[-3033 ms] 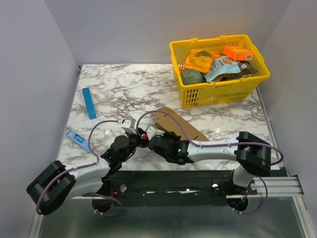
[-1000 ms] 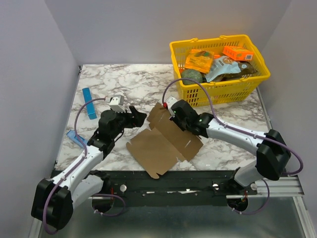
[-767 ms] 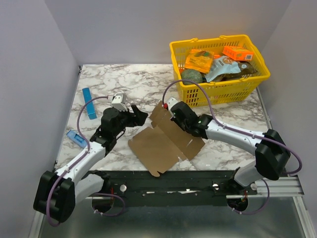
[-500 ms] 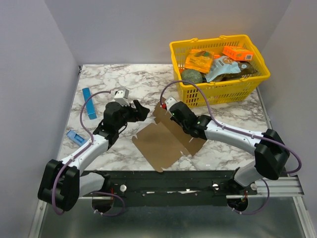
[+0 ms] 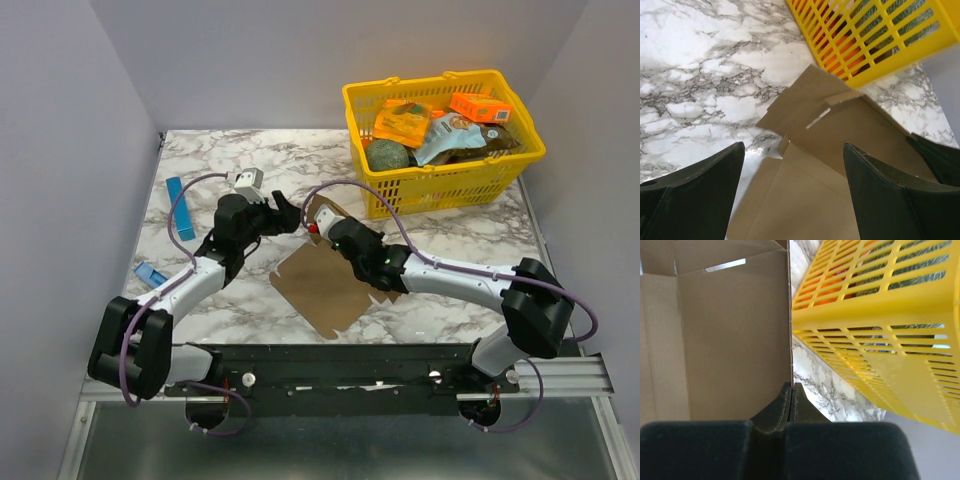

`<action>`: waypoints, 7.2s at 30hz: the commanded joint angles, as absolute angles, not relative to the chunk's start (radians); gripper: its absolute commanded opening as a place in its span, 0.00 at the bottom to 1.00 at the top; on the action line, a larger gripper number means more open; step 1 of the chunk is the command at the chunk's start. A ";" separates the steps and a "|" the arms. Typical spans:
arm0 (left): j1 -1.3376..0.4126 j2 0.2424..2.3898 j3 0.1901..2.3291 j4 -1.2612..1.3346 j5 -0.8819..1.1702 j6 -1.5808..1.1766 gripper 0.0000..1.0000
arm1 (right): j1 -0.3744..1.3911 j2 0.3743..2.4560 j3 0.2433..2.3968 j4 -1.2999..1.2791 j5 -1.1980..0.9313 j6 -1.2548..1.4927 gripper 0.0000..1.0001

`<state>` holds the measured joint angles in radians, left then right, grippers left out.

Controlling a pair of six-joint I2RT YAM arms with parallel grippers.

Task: Fold the paper box

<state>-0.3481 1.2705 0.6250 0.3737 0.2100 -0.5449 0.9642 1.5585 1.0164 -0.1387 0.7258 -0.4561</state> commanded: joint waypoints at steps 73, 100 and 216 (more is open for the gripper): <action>-0.445 1.620 0.681 0.788 0.462 -0.709 0.63 | 1.009 1.577 0.870 0.144 0.805 -0.649 0.01; -0.114 1.492 0.629 0.562 0.402 -0.411 0.87 | 1.039 1.502 0.787 0.186 0.778 -0.706 0.01; -0.351 1.600 0.382 1.175 0.503 -0.443 0.77 | 1.077 1.486 0.801 0.176 0.741 -0.746 0.01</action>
<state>-0.3378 1.5795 0.3847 1.0473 0.4629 -0.4397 1.0668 1.4727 0.8036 0.1501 0.7322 -0.7357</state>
